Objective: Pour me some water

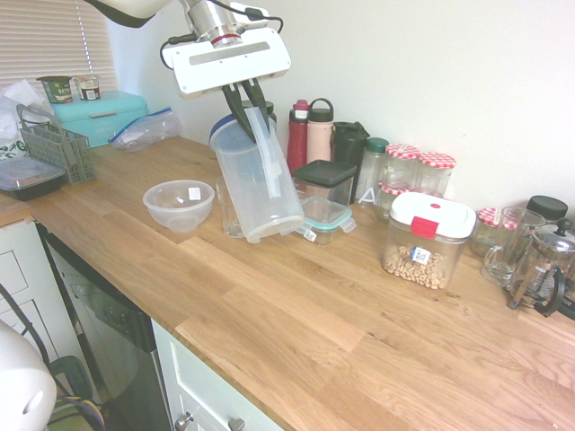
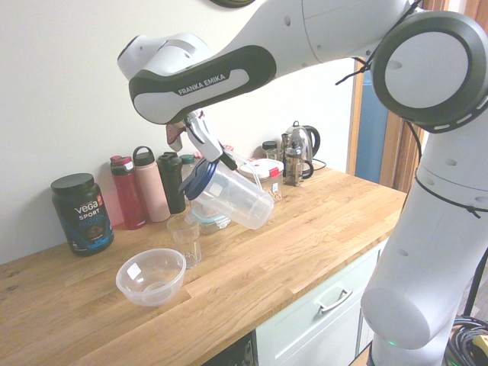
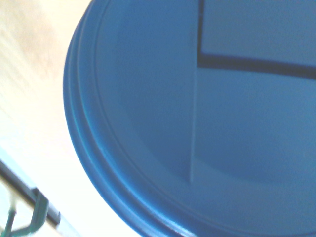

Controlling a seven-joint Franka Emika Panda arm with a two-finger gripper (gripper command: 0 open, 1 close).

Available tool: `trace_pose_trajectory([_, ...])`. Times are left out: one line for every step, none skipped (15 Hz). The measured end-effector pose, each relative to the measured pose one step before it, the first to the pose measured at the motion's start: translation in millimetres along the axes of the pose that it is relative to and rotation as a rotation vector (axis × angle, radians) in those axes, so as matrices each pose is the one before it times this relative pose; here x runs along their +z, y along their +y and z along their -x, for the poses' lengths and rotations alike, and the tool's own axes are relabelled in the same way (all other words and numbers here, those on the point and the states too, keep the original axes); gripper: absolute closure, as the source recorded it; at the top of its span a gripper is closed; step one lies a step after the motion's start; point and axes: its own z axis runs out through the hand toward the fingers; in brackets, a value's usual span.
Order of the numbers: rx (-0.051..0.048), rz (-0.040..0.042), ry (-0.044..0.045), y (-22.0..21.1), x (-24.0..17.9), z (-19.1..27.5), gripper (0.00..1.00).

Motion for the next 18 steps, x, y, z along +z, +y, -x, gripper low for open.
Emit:
trace_pose_trajectory([-0.01118,0.02242,-0.01811,-4.09,-2.14,-2.25,1.0])
trace_pose_trajectory([-0.01295,0.02451,-0.01959,-4.79,-1.15,-3.85,1.0])
trace_pose_trajectory([-0.01354,0.02263,-0.02219,-5.12,-0.75,-5.02,1.0])
trace_pose_trajectory([-0.01042,0.02037,-0.02332,-4.43,0.4,-5.78,1.0])
trace_pose_trajectory([-0.00797,0.01885,-0.02152,-4.63,0.97,-6.86,1.0])
trace_pose_trajectory([-0.00608,0.02089,-0.01755,-3.67,0.64,-7.23,1.0])
trace_pose_trajectory([-0.00546,0.02086,-0.01463,-2.9,0.37,-7.47,1.0])
trace_pose_trajectory([-0.00378,0.01753,-0.01267,-1.79,-0.64,-6.27,1.0])
trace_pose_trajectory([-0.00207,0.01011,-0.006,-1.1,-1.88,-4.62,1.0])
trace_pose_trajectory([-0.00029,0.00568,0.00002,-0.34,-1.81,-3.2,1.0])
trace_pose_trajectory([0.00036,0.00405,0.00183,-0.09,-1.35,-1.27,1.0])
trace_pose_trajectory([0.00138,0.0006,0.00188,0.53,-0.8,0.05,1.0])
trace_pose_trajectory([0.00595,-0.01453,0.00826,2.14,-1.6,0.96,1.0])
trace_pose_trajectory([0.01158,-0.0373,0.01701,6.28,-2.7,4.66,1.0])
trace_pose_trajectory([0.0207,-0.04807,0.01832,11.95,-3.7,10.6,1.0])
trace_pose_trajectory([0.0251,-0.04293,0.02011,20.61,-4.81,17.23,1.0])
trace_pose_trajectory([0.03156,-0.04602,0.02519,28.66,-5.9,23.29,1.0])
trace_pose_trajectory([0.03908,-0.05144,0.02454,30.51,-5.46,25.57,1.0])
